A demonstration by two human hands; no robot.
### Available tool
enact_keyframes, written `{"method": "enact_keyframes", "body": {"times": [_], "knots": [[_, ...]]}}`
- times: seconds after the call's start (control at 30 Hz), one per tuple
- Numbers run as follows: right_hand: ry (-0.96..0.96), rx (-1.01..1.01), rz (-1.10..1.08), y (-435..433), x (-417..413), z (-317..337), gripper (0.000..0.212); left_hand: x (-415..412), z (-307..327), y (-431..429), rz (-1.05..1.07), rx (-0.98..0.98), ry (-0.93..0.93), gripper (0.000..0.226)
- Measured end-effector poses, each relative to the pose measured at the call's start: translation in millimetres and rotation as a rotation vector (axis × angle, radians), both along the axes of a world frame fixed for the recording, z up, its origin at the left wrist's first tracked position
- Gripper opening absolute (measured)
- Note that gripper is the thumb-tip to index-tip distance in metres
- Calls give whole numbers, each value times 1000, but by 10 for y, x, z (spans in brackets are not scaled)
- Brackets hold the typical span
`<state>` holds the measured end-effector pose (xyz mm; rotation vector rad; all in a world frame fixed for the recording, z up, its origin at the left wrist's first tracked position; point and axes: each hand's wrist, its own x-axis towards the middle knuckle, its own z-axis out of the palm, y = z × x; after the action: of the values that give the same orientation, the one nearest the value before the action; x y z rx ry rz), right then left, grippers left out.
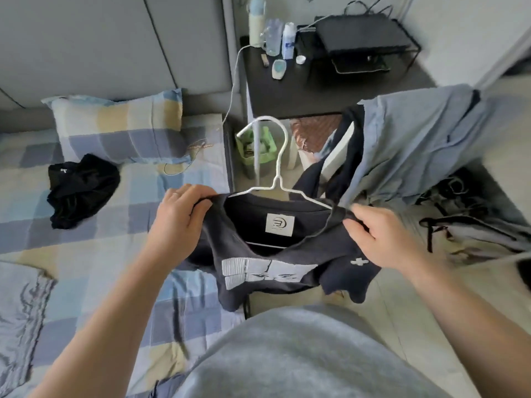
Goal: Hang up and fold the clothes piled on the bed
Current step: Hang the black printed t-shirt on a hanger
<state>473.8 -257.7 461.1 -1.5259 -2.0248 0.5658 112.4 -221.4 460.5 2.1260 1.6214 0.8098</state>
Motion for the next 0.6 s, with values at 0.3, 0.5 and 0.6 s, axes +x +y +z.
{"method": "enact_keyframes", "body": {"times": [0.3, 0.5, 0.6], "knots": [[26, -60, -492, -832, 1297, 57, 37, 1670, -145, 675, -408, -84, 170, 9], [115, -117, -797, -1470, 2364, 166, 36, 3238, -206, 772, -436, -163, 92, 29], [202, -118, -950, -1753, 2890, 223, 38, 4022, -219, 728, -404, -243, 44, 38]]}}
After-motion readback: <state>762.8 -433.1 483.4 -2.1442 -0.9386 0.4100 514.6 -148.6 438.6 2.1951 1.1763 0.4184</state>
